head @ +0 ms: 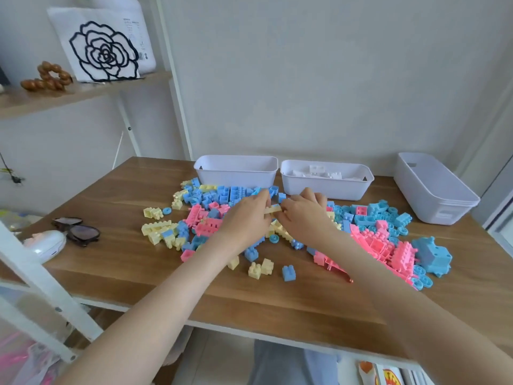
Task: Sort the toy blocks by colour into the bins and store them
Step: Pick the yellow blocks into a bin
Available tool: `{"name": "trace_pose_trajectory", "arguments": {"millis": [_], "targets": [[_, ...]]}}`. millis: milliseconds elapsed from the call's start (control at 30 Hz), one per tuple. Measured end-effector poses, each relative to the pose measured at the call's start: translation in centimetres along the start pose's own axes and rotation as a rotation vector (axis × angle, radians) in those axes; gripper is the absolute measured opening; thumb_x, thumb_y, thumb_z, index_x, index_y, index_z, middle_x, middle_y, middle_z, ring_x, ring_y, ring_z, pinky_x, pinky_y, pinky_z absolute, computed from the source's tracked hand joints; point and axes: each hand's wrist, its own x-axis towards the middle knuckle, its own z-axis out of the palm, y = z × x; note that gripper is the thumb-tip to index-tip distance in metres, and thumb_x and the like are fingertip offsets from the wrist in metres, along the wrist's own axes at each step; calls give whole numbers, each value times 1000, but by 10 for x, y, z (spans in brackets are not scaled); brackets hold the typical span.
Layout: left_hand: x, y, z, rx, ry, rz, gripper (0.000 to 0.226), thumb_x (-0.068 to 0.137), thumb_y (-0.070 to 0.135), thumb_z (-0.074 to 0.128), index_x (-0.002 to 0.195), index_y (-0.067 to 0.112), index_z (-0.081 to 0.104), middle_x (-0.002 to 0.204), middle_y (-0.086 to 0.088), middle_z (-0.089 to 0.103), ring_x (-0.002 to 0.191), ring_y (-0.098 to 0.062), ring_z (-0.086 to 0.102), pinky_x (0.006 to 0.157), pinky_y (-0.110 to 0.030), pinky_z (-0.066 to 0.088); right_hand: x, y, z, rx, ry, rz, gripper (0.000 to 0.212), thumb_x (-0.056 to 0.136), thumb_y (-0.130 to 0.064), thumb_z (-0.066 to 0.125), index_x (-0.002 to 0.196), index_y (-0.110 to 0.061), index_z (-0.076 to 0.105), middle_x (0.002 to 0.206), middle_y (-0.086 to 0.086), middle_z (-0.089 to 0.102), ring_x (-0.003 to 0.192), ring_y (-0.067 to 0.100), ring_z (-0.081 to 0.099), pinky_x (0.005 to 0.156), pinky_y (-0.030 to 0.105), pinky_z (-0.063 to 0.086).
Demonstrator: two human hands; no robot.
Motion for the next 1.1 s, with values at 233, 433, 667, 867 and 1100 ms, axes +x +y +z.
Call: {"name": "trace_pose_trajectory", "arguments": {"millis": [233,433,667,867,1100], "targets": [[64,-60,-34,75,187,-111,13,93,18,49,105,13,55,106,-8,56,88,-25,51,67,-30,33,106,3,-8,474,-154,-59,14,94,-23,50,100,-13,58,103,8,56,96,21,48,76,27,34],[114,-104,-32,106,180,-205,14,95,14,46,102,12,57,101,-11,65,83,-29,57,69,-35,46,165,13,12,500,-143,37,15,94,-17,51,106,-11,57,99,1,49,85,16,48,72,24,34],[168,-124,-4,136,-63,-311,18,93,7,50,106,8,62,105,-12,62,90,-28,58,66,-30,40,182,10,53,185,-159,85,32,98,-30,41,104,-3,57,105,14,61,99,32,53,84,41,44],[155,-123,-10,27,-52,-305,22,94,31,56,107,14,61,105,-3,59,100,-23,56,74,-31,41,143,4,32,311,-70,-80,38,94,-28,50,130,-14,47,124,7,53,116,25,46,98,41,38],[73,-80,-31,17,40,-34,21,98,25,46,100,14,65,96,-5,59,95,-22,50,72,-27,31,42,9,-9,204,-314,-112,40,90,-39,54,124,-25,38,97,-10,49,91,10,45,86,24,35]]}}
